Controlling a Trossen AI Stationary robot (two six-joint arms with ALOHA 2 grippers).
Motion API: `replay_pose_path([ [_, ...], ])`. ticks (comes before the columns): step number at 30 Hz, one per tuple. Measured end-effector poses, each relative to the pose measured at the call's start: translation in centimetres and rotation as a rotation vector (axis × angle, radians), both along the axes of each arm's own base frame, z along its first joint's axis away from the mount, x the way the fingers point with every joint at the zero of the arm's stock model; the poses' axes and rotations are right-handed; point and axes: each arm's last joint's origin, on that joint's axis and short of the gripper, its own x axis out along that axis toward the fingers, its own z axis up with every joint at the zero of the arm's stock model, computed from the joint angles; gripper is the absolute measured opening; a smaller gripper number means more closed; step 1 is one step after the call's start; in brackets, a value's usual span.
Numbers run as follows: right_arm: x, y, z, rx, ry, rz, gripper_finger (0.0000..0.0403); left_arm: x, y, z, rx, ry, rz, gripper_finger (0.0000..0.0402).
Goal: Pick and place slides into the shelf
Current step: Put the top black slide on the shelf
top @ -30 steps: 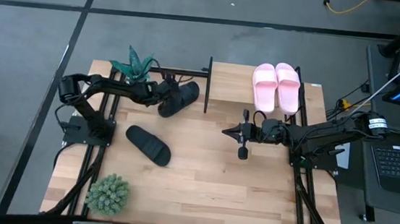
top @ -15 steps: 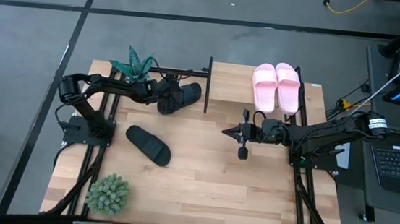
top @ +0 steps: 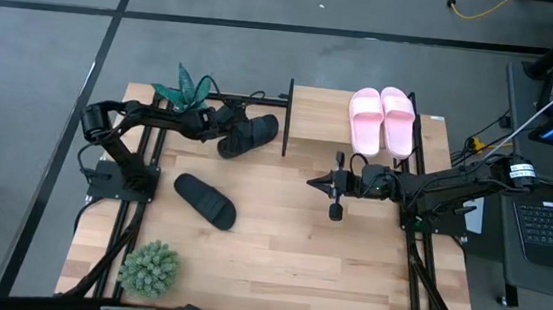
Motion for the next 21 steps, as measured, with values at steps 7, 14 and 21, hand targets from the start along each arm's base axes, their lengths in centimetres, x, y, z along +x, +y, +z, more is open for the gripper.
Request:
replay_pose_path([
  [7,0.0,0.0,0.0,0.0,0.0,0.0,0.0012,0.4,0.0,-0.7,-0.032,-0.012,-0.056,0.0112],
  [14,0.0,0.0,0.0,0.026,0.003,-0.006,0.0012,1.1,0.7,-1.5,0.065,0.006,-0.016,0.0112],
  [21,0.0,0.0,-0.1,0.022,0.006,-0.006,0.0012,1.0,0.7,-1.5,0.075,0.02,-0.026,0.0082],
])
